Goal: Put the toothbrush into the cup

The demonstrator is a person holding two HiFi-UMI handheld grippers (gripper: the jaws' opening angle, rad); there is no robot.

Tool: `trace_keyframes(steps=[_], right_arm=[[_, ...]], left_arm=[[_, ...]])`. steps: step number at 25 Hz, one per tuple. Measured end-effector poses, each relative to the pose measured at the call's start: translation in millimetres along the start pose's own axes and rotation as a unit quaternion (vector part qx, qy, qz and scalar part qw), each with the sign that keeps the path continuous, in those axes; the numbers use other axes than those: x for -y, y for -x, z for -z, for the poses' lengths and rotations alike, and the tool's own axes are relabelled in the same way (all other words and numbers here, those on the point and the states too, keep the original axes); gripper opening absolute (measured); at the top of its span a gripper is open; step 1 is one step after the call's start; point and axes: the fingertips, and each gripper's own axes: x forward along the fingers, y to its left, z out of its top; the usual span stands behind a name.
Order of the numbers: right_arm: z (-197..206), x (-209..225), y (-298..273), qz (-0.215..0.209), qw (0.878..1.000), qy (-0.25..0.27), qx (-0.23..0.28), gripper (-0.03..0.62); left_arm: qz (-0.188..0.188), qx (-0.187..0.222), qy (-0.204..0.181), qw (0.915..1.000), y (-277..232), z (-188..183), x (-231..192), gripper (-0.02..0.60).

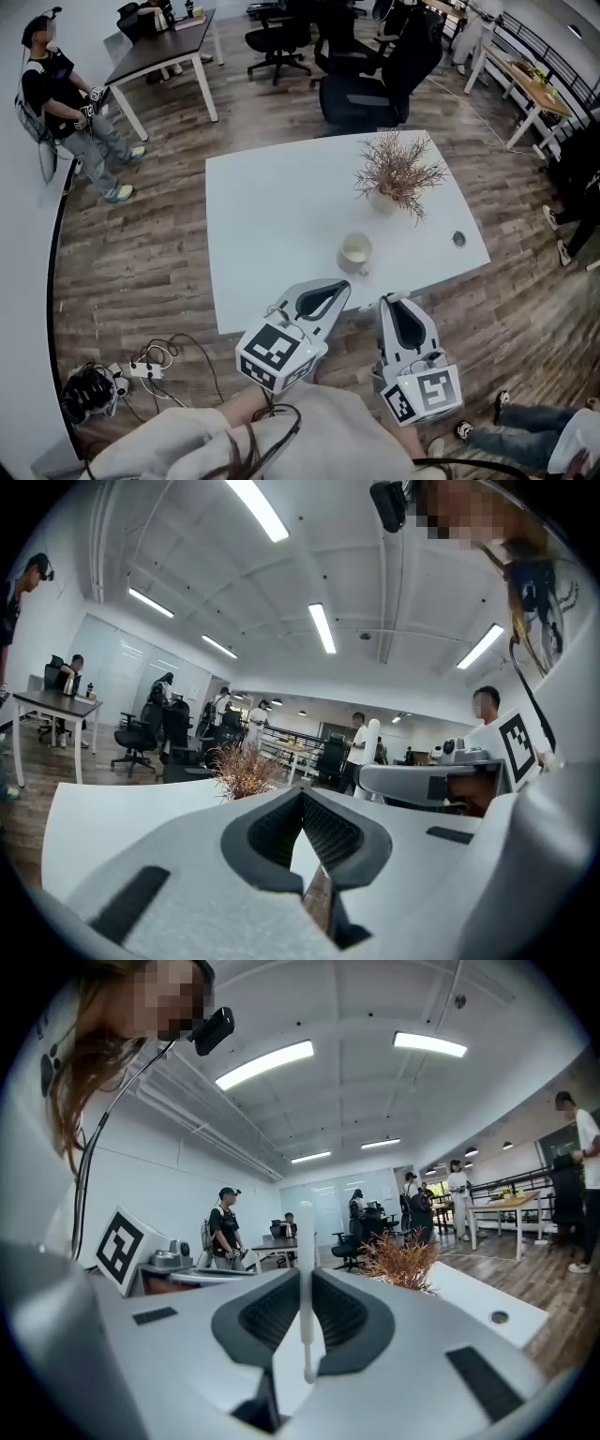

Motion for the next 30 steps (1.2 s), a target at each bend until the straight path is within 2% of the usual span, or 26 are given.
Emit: trace_keyframes(steps=[10,17,30], right_arm=[[-13.2,32.7,-51.1,0.034,0.999,0.005,0.025,0.051],[-13.2,53.5,-76.4,0.038,0.999,0.011,0.035,0.051],[26.2,93.5,-130.8,0.024,1.000,0.000,0.014,0.051]], left_arm=[[0.043,-0.023,0.010,0.9988,-50.6,4.9,-43.9,0.003],[0.049,-0.036,0.027,0.9978,-71.9,17.6,-60.0,0.003],[0.016,-0.041,0.066,0.9968,-89.3,39.4,-84.2,0.003]])
